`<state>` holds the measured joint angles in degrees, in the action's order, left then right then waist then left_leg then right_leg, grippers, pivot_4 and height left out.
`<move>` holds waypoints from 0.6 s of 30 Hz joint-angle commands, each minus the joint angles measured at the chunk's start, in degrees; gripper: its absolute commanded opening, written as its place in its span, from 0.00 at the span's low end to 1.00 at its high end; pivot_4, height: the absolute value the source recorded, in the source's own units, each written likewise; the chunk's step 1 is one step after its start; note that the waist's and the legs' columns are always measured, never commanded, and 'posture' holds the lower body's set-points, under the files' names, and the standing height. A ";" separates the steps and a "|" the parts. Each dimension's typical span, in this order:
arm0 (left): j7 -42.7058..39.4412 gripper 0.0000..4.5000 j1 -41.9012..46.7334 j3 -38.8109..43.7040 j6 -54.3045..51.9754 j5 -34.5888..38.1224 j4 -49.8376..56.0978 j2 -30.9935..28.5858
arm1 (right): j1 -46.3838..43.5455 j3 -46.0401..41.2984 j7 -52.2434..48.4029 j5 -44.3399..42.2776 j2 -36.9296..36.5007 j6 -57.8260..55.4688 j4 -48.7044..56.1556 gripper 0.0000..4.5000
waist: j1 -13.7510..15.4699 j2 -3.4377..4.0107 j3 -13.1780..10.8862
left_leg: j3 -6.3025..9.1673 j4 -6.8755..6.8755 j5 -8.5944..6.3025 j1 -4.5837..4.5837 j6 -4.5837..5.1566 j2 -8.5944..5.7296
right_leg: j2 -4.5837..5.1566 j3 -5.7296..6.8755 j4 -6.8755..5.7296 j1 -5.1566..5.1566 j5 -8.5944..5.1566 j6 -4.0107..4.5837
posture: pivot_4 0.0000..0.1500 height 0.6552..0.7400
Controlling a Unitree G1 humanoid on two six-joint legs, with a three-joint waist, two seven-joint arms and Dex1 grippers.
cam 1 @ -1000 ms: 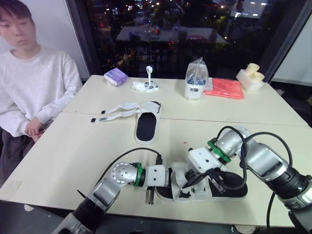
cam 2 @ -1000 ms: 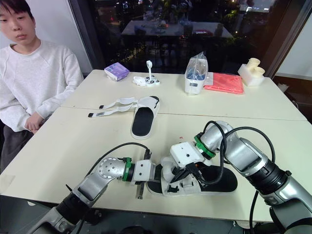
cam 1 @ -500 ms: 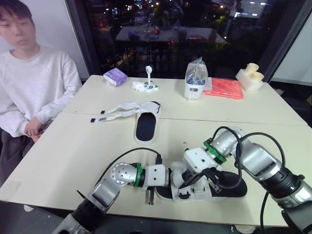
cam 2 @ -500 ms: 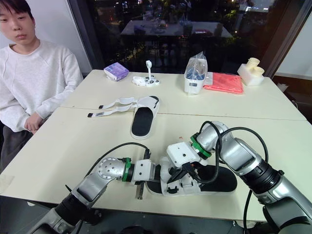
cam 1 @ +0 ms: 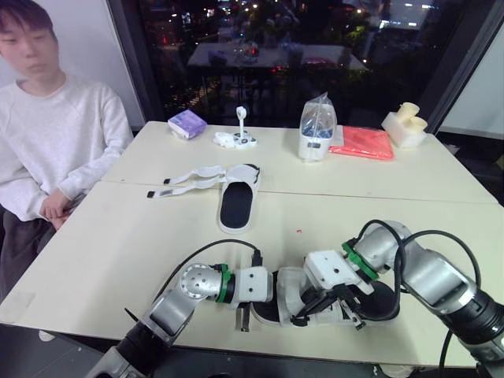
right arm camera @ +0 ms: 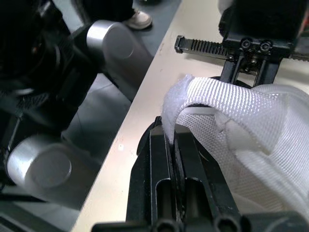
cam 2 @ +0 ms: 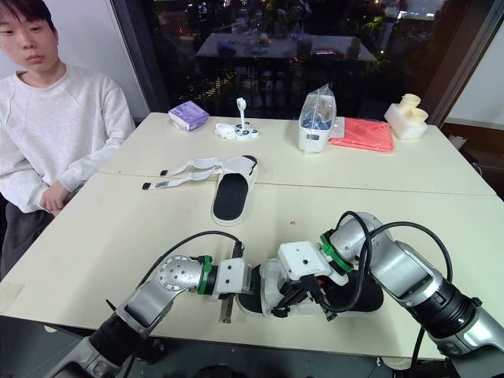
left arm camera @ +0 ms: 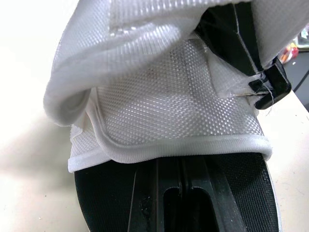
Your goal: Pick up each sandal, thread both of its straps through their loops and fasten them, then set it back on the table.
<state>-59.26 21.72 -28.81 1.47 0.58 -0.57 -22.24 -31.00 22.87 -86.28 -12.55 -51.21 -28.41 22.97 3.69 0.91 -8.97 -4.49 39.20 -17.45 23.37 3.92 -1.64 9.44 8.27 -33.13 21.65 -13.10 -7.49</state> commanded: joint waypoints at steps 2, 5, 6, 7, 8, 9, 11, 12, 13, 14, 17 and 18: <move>-0.52 0.00 -1.91 -2.38 -2.51 -3.32 -4.31 -1.58 | 0.83 0.45 -1.14 -3.82 -0.90 -5.88 3.25 0.01 | 0.00 0.00 0.00 | 0.00 0.00 0.00 0.00 0.00 0.00 | 0.00 0.00 0.00 0.00 0.00 0.00 | 1.00 1.00; -0.41 0.00 -2.05 -2.58 -2.10 -3.54 -4.78 -1.39 | 0.94 0.38 -1.36 -5.83 -2.03 -10.17 5.19 0.01 | 0.01 0.00 -0.01 | 0.01 -0.02 -0.01 0.01 0.02 0.00 | 0.01 0.00 0.02 0.00 0.00 0.00 | 1.00 1.00; -0.40 0.00 -2.11 -2.65 -1.97 -3.57 -4.93 -1.33 | 1.02 0.35 -1.20 -6.71 -2.23 -11.63 5.78 0.01 | 0.01 0.01 -0.01 | 0.02 -0.02 -0.01 0.01 0.02 0.00 | 0.01 0.00 0.02 0.00 0.00 0.00 | 1.00 1.00; -0.41 0.00 -2.15 -2.72 -1.82 -3.59 -5.10 -1.28 | 1.07 0.32 -0.93 -7.45 -2.31 -12.76 6.21 0.01 | -0.03 0.01 -0.01 | 0.02 -0.02 -0.02 0.02 0.03 0.00 | 0.02 -0.01 0.03 0.00 0.00 0.00 | 1.00 1.00; -0.39 0.00 -2.20 -2.79 -1.59 -3.64 -5.32 -1.24 | 1.10 0.33 -0.58 -8.06 -2.33 -13.76 6.52 0.01 | -0.06 0.01 -0.01 | 0.02 -0.02 -0.02 0.02 0.03 0.00 | 0.03 -0.01 0.03 0.00 0.00 0.00 | 1.00 1.00; -0.37 0.00 -2.26 -2.84 -1.37 -3.68 -5.57 -1.21 | 1.11 0.41 -0.16 -8.58 -2.34 -14.87 6.68 0.01 | -0.03 0.01 -0.01 | 0.01 -0.02 -0.02 0.02 0.03 0.00 | 0.03 -0.01 0.03 0.00 0.00 0.00 | 1.00 1.00; -0.30 0.00 -2.40 -2.88 -0.91 -3.73 -6.07 -1.17 | 1.21 0.68 0.57 -9.31 -2.10 -16.46 6.43 0.01 | 0.02 0.01 -0.01 | 0.02 -0.02 -0.02 0.02 0.03 0.00 | 0.03 -0.01 0.03 0.00 0.00 0.00 | 1.00 1.00; -0.28 0.00 -2.46 -2.86 -0.71 -3.73 -6.31 -1.15 | 1.46 0.94 1.19 -8.76 -1.76 -15.70 5.85 0.01 | 0.01 0.01 -0.01 | 0.03 -0.02 -0.02 0.02 0.04 0.00 | 0.03 -0.01 0.03 0.00 0.00 0.00 | 1.00 1.00; -0.29 0.00 -2.53 -2.82 -0.59 -3.70 -6.40 -1.17 | 1.63 1.12 1.84 -8.21 -1.43 -14.86 5.36 0.01 | 0.01 0.01 -0.01 | 0.02 -0.02 -0.02 0.02 0.04 0.00 | 0.03 -0.01 0.03 0.00 0.00 0.00 | 1.00 1.00; -0.30 0.00 -2.58 -2.78 -0.43 -3.68 -6.54 -1.18 | 1.62 1.33 2.63 -7.62 -1.02 -14.34 4.58 0.01 | -0.01 0.00 -0.01 | 0.02 -0.02 -0.03 0.02 0.04 0.00 | 0.03 -0.01 0.04 0.00 0.00 0.00 | 1.00 1.00; -0.35 0.00 -2.48 -2.61 -0.27 -3.60 -6.86 -1.16 | 1.49 1.58 4.85 -4.71 0.17 -9.56 1.52 0.01 | -0.07 0.00 0.00 | 0.02 -0.02 -0.02 0.01 0.04 0.00 | 0.02 -0.01 0.03 0.00 0.00 0.00 | 1.00 1.00; -0.39 0.00 -2.34 -2.50 -0.36 -3.53 -6.92 -1.15 | 1.32 1.48 5.32 -3.83 0.42 -7.82 0.34 0.01 | -0.09 -0.01 0.00 | 0.02 -0.02 -0.02 0.00 0.03 0.00 | 0.01 0.00 0.02 0.00 0.00 0.00 | 1.00 1.00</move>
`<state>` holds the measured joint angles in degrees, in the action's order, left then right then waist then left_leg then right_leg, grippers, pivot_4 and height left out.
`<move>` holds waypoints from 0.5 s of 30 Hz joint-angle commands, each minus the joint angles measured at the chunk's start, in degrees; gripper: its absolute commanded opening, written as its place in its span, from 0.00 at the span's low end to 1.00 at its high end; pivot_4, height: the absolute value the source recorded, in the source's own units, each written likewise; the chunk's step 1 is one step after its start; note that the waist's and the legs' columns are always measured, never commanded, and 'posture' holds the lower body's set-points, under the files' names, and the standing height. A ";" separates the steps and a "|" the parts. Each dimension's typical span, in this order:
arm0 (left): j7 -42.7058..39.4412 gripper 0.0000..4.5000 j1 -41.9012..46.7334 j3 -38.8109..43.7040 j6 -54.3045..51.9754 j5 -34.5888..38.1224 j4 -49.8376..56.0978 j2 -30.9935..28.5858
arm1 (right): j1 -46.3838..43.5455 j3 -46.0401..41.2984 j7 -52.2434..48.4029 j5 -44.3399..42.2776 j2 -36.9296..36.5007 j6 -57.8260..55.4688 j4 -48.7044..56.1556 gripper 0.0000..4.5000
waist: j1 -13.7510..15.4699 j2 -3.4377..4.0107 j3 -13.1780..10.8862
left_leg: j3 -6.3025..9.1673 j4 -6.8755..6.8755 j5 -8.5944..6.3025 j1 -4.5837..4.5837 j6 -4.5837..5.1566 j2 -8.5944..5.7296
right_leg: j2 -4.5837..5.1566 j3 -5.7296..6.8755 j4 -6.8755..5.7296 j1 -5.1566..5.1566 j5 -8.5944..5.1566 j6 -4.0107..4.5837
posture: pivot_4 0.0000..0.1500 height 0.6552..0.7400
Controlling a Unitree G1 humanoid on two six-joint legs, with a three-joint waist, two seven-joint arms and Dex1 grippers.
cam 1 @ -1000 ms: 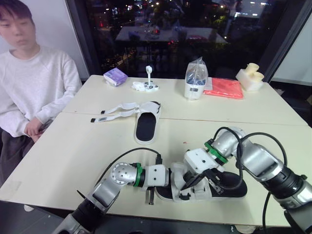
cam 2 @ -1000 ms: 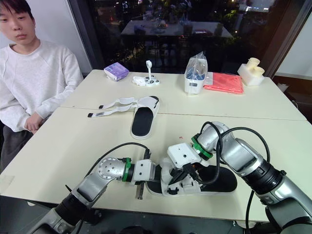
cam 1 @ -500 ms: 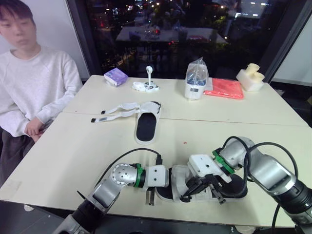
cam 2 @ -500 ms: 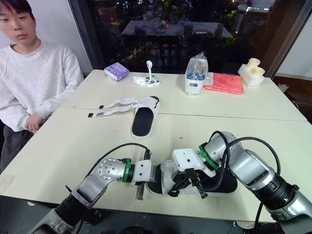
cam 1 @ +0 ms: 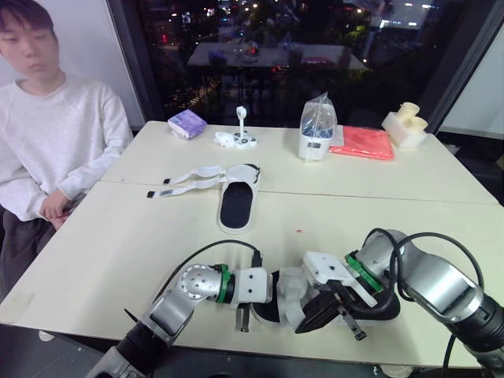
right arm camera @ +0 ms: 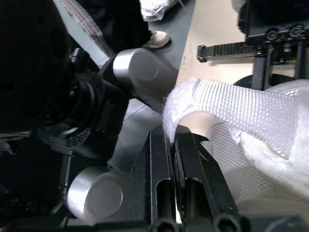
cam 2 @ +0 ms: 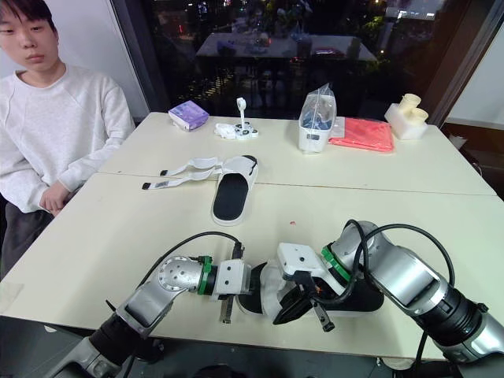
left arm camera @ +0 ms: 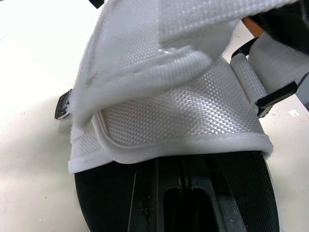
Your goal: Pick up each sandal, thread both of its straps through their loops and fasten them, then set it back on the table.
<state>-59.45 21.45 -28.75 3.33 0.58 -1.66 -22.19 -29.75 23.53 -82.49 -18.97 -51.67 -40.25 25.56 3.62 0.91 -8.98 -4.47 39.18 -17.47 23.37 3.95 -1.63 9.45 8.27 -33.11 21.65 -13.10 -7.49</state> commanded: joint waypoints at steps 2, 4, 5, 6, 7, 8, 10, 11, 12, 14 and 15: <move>-0.33 0.00 -1.73 -2.34 -2.60 -3.37 -5.74 -1.19 | -0.47 0.23 1.86 3.12 1.13 5.44 -3.94 0.01 | -0.04 -0.01 0.01 | 0.00 0.00 0.01 -0.02 -0.02 0.00 | -0.01 0.03 -0.04 0.00 0.00 0.00 | 1.00 1.00; -0.46 0.00 -1.39 -2.15 -3.15 -3.21 -5.41 -1.15 | -1.01 -0.64 2.32 3.12 1.65 6.72 -5.01 0.01 | -0.09 -0.01 0.01 | 0.00 0.00 0.03 -0.04 -0.04 0.00 | -0.01 0.04 -0.06 0.00 0.00 0.00 | 1.00 1.00; -0.52 0.00 -1.25 -2.10 -3.48 -3.14 -5.12 -1.14 | -1.41 -0.96 2.51 2.81 1.76 6.34 -5.28 0.01 | -0.09 -0.01 0.01 | 0.00 0.00 0.03 -0.04 -0.05 0.00 | -0.01 0.04 -0.07 0.00 0.00 0.00 | 1.00 1.00; -0.60 0.00 -1.10 -2.03 -3.78 -3.06 -4.88 -1.12 | -1.85 -1.21 2.61 2.41 1.82 5.75 -5.41 0.01 | -0.09 0.00 0.01 | 0.00 0.00 0.04 -0.04 -0.05 0.00 | -0.01 0.04 -0.08 0.00 0.00 0.00 | 1.00 1.00; -0.66 0.00 -0.95 -1.98 -4.05 -2.98 -4.69 -1.10 | -2.09 -1.26 2.58 2.16 1.75 5.34 -5.38 0.01 | -0.09 0.00 0.00 | 0.00 0.00 0.05 -0.04 -0.06 0.00 | -0.01 0.04 -0.09 0.00 0.00 0.00 | 1.00 1.00; -0.72 0.00 -0.84 -1.95 -4.23 -2.92 -4.57 -1.10 | -2.13 -1.16 2.37 2.03 1.50 5.10 -5.09 0.01 | -0.09 0.00 0.00 | 0.00 0.01 0.05 -0.04 -0.07 0.00 | -0.01 0.04 -0.09 0.00 0.01 0.00 | 1.00 1.00; -0.86 0.00 -0.62 -1.92 -4.40 -2.83 -4.43 -1.11 | -1.23 -0.78 2.02 2.18 0.61 5.44 -3.84 0.01 | -0.07 -0.01 0.00 | 0.00 0.01 0.05 -0.04 -0.07 0.00 | -0.01 0.04 -0.09 0.00 0.01 0.00 | 1.00 1.00; -0.91 0.00 -0.56 -1.92 -4.42 -2.81 -4.38 -1.13 | -0.73 -0.72 2.10 2.19 0.31 5.42 -3.28 0.01 | -0.07 0.00 0.00 | 0.00 0.01 0.05 -0.04 -0.07 0.00 | 0.00 0.04 -0.09 0.00 0.01 0.00 | 1.00 1.00; -0.97 0.00 -0.49 -1.91 -4.41 -2.78 -4.39 -1.16 | -0.31 -0.77 2.00 1.56 -0.18 4.11 -2.57 0.01 | -0.05 0.00 0.00 | 0.00 0.01 0.05 -0.04 -0.07 0.00 | 0.00 0.04 -0.08 0.00 0.01 0.00 | 1.00 1.00; -0.99 0.00 -0.55 -1.92 -4.47 -2.77 -4.22 -1.20 | 0.47 -1.42 2.00 0.49 -1.18 2.35 -1.16 0.19 | -0.03 0.00 0.00 | 0.00 0.00 0.05 -0.03 -0.07 0.00 | 0.00 0.04 -0.08 0.00 0.01 0.00 | 1.00 1.00; -0.98 0.00 -0.58 -1.93 -4.50 -2.77 -4.17 -1.21 | 0.68 -1.80 2.44 0.28 -1.30 1.84 -0.79 0.28 | -0.05 0.00 0.00 | 0.00 0.00 0.05 -0.03 -0.07 0.00 | 0.00 0.04 -0.08 0.00 0.01 0.00 | 1.00 1.00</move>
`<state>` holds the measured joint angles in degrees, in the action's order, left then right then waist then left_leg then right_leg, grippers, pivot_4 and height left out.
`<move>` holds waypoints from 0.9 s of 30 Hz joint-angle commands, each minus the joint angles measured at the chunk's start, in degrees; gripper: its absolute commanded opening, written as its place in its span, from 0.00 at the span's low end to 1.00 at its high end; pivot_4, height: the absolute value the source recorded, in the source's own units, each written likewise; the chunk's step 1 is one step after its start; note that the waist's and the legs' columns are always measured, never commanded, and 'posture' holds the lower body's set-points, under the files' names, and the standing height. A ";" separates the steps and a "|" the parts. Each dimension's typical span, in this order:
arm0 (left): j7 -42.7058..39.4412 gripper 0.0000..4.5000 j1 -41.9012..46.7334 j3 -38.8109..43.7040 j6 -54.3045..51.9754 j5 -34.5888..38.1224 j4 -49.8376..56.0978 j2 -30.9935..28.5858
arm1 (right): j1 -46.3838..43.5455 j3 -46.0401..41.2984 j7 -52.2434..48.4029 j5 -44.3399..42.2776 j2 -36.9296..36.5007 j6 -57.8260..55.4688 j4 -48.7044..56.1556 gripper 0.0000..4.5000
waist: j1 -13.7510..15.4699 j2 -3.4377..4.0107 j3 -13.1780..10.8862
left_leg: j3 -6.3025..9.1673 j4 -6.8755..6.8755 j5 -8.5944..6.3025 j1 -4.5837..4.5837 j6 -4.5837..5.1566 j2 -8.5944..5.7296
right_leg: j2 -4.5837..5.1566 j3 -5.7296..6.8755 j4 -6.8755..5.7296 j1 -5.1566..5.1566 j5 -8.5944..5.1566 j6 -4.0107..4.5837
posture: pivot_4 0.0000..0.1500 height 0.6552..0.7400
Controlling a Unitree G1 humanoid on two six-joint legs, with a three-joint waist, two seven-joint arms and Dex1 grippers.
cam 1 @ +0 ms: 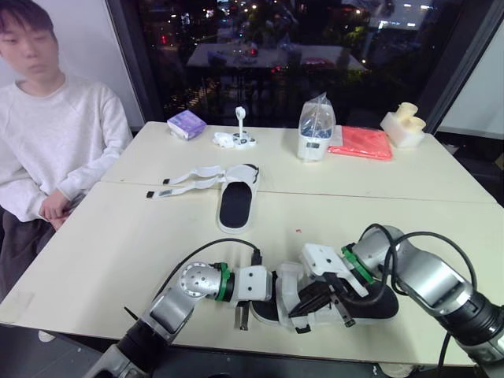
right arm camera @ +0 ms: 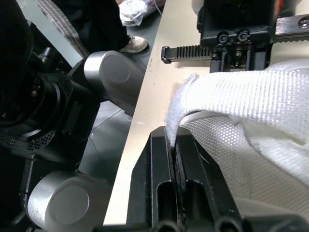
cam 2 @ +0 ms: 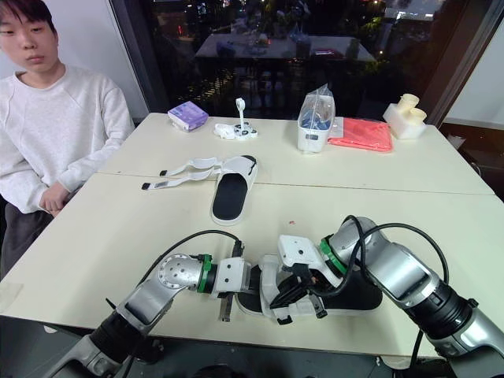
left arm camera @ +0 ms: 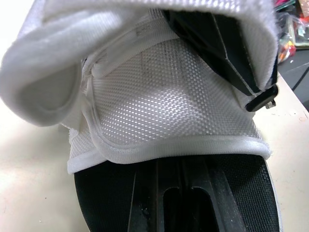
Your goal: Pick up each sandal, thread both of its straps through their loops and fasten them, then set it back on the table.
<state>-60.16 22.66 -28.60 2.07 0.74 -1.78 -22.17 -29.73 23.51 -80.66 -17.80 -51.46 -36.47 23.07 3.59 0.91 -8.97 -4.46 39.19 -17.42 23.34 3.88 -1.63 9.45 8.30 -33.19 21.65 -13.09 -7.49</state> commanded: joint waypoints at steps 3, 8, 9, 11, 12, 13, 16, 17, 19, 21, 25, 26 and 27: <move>-0.25 0.00 -2.02 -2.07 -3.06 -2.98 -4.09 -1.33 | 0.06 -4.98 3.52 -4.20 -0.24 -6.25 2.30 0.62 | -0.08 0.00 0.00 | 0.00 0.00 0.00 0.00 0.00 0.00 | 0.00 0.00 0.00 0.00 0.00 0.00 | 1.00 1.00; -0.19 0.00 -2.09 -2.18 -2.56 -3.18 -4.60 -1.28 | -0.47 -8.84 6.48 -9.60 0.51 -13.06 3.37 0.62 | -0.03 0.00 0.00 | 0.00 0.00 0.00 0.00 0.00 0.01 | 0.02 -0.05 0.00 0.01 0.00 0.02 | 1.00 1.00; -0.18 0.00 -2.04 -2.23 -2.39 -3.24 -4.86 -1.22 | -0.44 -9.45 6.78 -10.60 0.37 -14.46 3.57 0.62 | -0.02 0.00 0.00 | 0.00 0.00 0.00 0.01 0.00 0.01 | 0.02 -0.05 0.00 0.02 0.00 0.02 | 1.00 1.00; -0.15 0.00 -1.93 -2.31 -2.05 -3.35 -5.39 -1.08 | -0.38 -10.35 7.37 -12.30 0.07 -16.73 3.87 0.62 | -0.01 0.00 -0.01 | 0.00 -0.01 -0.01 0.02 0.01 0.01 | 0.02 -0.05 0.01 0.02 0.00 0.01 | 1.00 1.00; -0.13 0.00 -1.91 -2.38 -1.89 -3.42 -5.60 -1.01 | -0.28 -10.92 7.66 -13.35 -0.04 -17.89 4.08 0.62 | -0.01 0.00 -0.01 | 0.00 -0.01 -0.01 0.03 0.01 0.01 | 0.02 -0.05 0.01 0.03 0.00 0.02 | 1.00 1.00; -0.14 0.00 -1.88 -2.45 -1.75 -3.48 -5.78 -0.95 | -0.18 -11.56 8.06 -14.57 0.04 -19.14 4.25 0.62 | -0.02 0.00 -0.01 | 0.00 0.00 -0.01 0.03 0.02 0.01 | 0.02 -0.05 0.01 0.02 0.00 0.02 | 1.00 1.00; -0.18 0.00 -1.77 -2.55 -1.51 -3.54 -6.08 -0.86 | 0.08 -12.68 9.20 -17.26 0.18 -21.56 4.85 0.57 | -0.01 0.00 -0.01 | 0.00 0.00 -0.02 0.03 0.03 0.01 | 0.03 -0.05 0.01 0.02 0.01 0.02 | 1.00 1.00; -0.20 0.00 -1.73 -2.57 -1.43 -3.55 -6.16 -0.84 | 0.17 -12.94 9.64 -18.08 0.23 -22.33 5.10 0.51 | -0.02 0.00 -0.01 | 0.00 0.00 -0.03 0.03 0.05 0.01 | 0.02 -0.05 0.01 0.02 0.00 0.02 | 1.00 1.00; -0.25 0.00 -1.70 -2.59 -1.34 -3.54 -6.20 -0.82 | 0.30 -13.46 10.54 -19.56 0.46 -23.53 5.52 0.35 | -0.01 0.00 -0.01 | 0.00 -0.01 -0.03 0.03 0.05 0.01 | 0.02 -0.05 0.02 0.03 0.00 0.02 | 1.00 1.00; -0.30 0.00 -1.74 -2.61 -1.34 -3.52 -6.07 -0.84 | 0.37 -14.14 11.76 -21.40 0.95 -25.19 6.02 0.13 | -0.01 0.00 -0.01 | 0.00 0.00 -0.03 0.04 0.06 0.01 | 0.03 -0.05 0.02 0.03 0.00 0.02 | 1.00 1.00; -0.41 0.00 -1.86 -2.58 -1.51 -3.39 -5.69 -0.89 | 0.85 -14.52 13.59 -23.61 0.97 -26.92 7.05 0.01 | -0.01 0.00 -0.01 | 0.00 0.00 -0.05 0.04 0.08 0.01 | 0.03 -0.06 0.02 0.03 0.00 0.02 | 1.00 1.00; -0.46 0.00 -1.86 -2.57 -1.56 -3.35 -5.62 -0.90 | 1.10 -14.32 13.85 -23.80 0.70 -26.97 7.33 0.01 | -0.01 0.00 -0.01 | 0.00 -0.01 -0.05 0.04 0.08 0.01 | 0.03 -0.06 0.02 0.03 0.00 0.02 | 1.00 1.00; -0.50 0.00 -1.87 -2.55 -1.58 -3.33 -5.58 -0.90 | 1.32 -14.16 14.09 -23.92 0.47 -27.03 7.53 0.01 | 0.00 0.00 -0.01 | 0.00 -0.01 -0.05 0.04 0.08 0.01 | 0.03 -0.06 0.02 0.03 0.00 0.02 | 1.00 1.00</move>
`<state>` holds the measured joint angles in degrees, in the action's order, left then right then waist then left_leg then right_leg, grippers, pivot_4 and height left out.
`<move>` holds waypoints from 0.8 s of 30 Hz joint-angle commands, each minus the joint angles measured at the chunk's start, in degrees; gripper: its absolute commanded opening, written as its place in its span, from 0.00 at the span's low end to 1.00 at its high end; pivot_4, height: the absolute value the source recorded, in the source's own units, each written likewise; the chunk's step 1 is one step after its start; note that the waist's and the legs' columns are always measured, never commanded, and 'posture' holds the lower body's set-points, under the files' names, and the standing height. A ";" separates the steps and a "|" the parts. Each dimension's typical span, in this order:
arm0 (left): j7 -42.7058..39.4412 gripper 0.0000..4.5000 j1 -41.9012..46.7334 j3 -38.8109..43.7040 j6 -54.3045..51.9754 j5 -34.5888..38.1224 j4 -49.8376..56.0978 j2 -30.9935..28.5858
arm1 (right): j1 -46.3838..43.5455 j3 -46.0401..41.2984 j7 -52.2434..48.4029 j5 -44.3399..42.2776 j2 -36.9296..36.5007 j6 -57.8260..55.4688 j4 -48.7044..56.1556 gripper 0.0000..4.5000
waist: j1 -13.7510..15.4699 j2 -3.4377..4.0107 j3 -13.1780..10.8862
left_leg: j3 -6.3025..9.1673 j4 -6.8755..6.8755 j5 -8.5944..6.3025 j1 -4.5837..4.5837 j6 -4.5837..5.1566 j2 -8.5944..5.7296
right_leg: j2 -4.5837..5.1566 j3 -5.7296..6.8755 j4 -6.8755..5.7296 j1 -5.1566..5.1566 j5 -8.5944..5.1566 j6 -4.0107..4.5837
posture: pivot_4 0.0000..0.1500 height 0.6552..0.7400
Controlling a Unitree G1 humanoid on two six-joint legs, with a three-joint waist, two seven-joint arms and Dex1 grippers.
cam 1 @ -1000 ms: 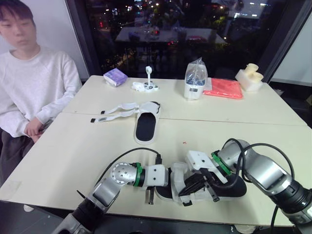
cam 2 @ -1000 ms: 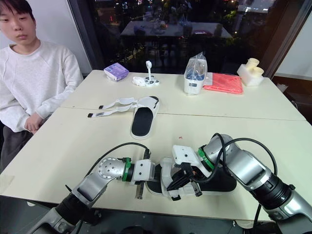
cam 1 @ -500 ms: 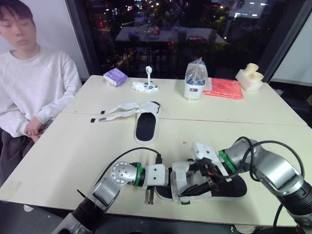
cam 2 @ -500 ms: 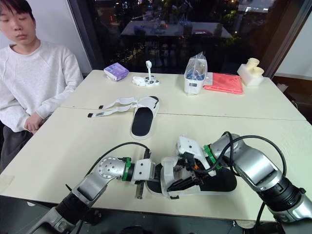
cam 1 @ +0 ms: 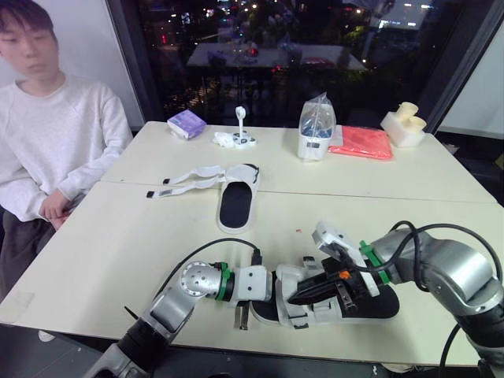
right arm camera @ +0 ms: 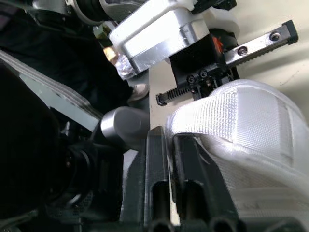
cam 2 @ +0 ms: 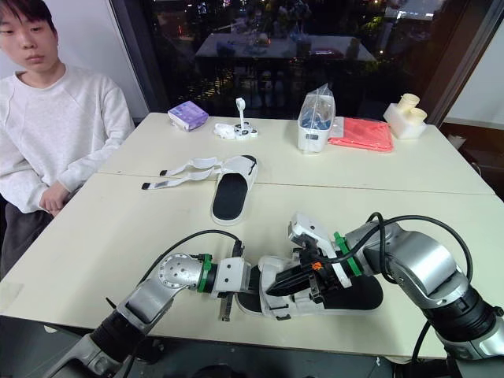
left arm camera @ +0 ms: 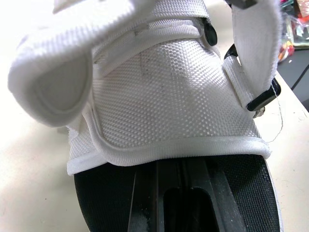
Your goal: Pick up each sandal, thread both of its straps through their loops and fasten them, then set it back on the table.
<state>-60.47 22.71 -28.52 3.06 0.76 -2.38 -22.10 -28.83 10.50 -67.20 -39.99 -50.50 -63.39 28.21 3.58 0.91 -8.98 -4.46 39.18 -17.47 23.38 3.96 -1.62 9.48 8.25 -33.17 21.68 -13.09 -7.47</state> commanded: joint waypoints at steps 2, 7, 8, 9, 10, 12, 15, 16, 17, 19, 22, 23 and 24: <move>-0.33 0.00 -2.05 -2.58 -2.55 -3.30 -4.79 -1.07 | 2.00 0.34 0.47 -0.62 -1.90 1.02 3.23 0.01 | 0.03 0.00 0.00 | 0.00 0.00 -0.01 0.00 0.01 0.00 | 0.00 0.00 0.00 0.00 0.00 0.00 | 1.00 1.00; -0.46 0.00 -2.40 -2.47 -2.90 -3.22 -4.08 -1.22 | 5.18 3.86 0.84 3.34 -3.93 5.48 2.86 0.01 | -0.03 0.00 0.00 | -0.01 0.00 -0.01 0.00 0.02 0.00 | 0.00 0.00 0.01 0.00 0.00 -0.01 | 1.00 1.00; -0.45 0.00 -2.43 -2.47 -3.21 -3.20 -3.72 -1.21 | 5.82 4.72 1.00 4.71 -4.20 6.82 2.27 0.01 | -0.02 0.00 0.00 | -0.01 0.00 -0.01 0.00 0.02 0.00 | 0.00 0.00 0.01 0.00 0.00 -0.01 | 1.00 1.00; -0.43 0.00 -2.44 -2.48 -3.42 -3.19 -3.48 -1.21 | 6.22 5.27 1.07 5.61 -4.38 7.78 1.86 0.01 | -0.02 0.00 0.00 | -0.01 0.00 -0.01 0.00 0.02 0.00 | 0.00 0.00 0.01 0.00 0.00 -0.01 | 1.00 1.00; -0.40 0.00 -2.44 -2.48 -3.69 -3.18 -3.21 -1.20 | 6.57 5.61 0.95 6.25 -4.64 8.58 1.52 0.01 | -0.04 0.00 0.00 | -0.01 0.00 -0.01 0.00 0.02 0.00 | -0.01 0.00 0.01 0.00 0.00 -0.01 | 1.00 1.00; -0.33 0.00 -2.45 -2.46 -4.02 -3.19 -2.92 -1.21 | 6.89 5.49 0.64 6.48 -4.99 9.51 1.30 0.01 | -0.06 -0.01 0.00 | -0.01 0.00 -0.01 0.00 0.01 0.00 | -0.01 0.00 0.01 0.00 0.00 -0.02 | 1.00 1.00; -0.21 0.00 -2.52 -2.43 -4.34 -3.20 -2.66 -1.26 | 6.88 3.41 0.18 4.88 -5.39 9.64 1.59 0.01 | -0.03 -0.01 0.00 | 0.00 0.00 -0.01 0.00 0.02 0.00 | -0.01 0.00 0.01 0.00 -0.01 -0.02 | 1.00 1.00; -0.19 0.00 -2.60 -2.43 -4.30 -3.18 -2.69 -1.31 | 6.86 2.24 0.08 3.80 -5.50 9.21 1.77 0.01 | -0.03 -0.01 0.00 | 0.00 0.00 -0.01 0.00 0.02 0.00 | -0.01 0.00 0.01 0.00 -0.01 -0.02 | 1.00 1.00; -0.18 0.00 -2.67 -2.41 -4.19 -3.17 -2.80 -1.34 | 6.92 1.37 -0.15 3.00 -5.87 8.78 2.06 0.01 | -0.01 -0.01 0.00 | -0.01 0.00 -0.01 0.00 0.02 0.00 | 0.00 0.00 0.01 0.00 -0.01 -0.02 | 1.00 1.00; -0.15 0.00 -2.74 -2.40 -3.96 -3.16 -3.07 -1.35 | 7.20 0.45 -0.44 2.16 -6.58 8.45 2.61 0.18 | 0.03 -0.02 -0.01 | -0.01 0.00 -0.01 0.00 0.02 0.00 | 0.00 0.00 0.02 0.00 0.00 -0.02 | 1.00 1.00; -0.11 0.00 -2.84 -2.42 -3.33 -3.16 -3.89 -1.21 | 8.52 -2.69 0.06 -0.43 -7.56 7.38 4.38 0.51 | 0.00 -0.01 -0.01 | 0.00 -0.02 -0.01 0.01 0.02 0.01 | -0.01 0.00 0.04 0.00 -0.01 -0.01 | 1.00 1.00; -0.12 0.00 -2.82 -2.44 -3.19 -3.18 -4.08 -1.15 | 9.31 -4.06 0.37 -1.20 -8.20 7.03 5.11 0.60 | 0.02 -0.01 -0.01 | 0.00 -0.02 -0.02 0.01 0.02 0.01 | -0.01 0.00 0.05 0.00 -0.01 -0.01 | 1.00 1.00; -0.14 0.00 -2.76 -2.45 -3.09 -3.18 -4.25 -1.10 | 10.01 -5.32 0.69 -1.88 -8.83 6.54 5.65 0.72 | 0.03 -0.02 -0.02 | 0.00 -0.02 -0.02 0.01 0.04 0.02 | 0.00 0.00 0.05 0.00 -0.01 -0.01 | 1.00 1.00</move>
<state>-60.39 22.14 -28.41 1.83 0.76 -1.52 -22.12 -19.28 9.33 -67.50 -40.45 -57.61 -56.33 32.29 3.61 0.89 -9.00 -4.47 39.17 -17.52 23.39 4.04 -1.60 9.48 8.25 -33.12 21.68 -13.10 -7.48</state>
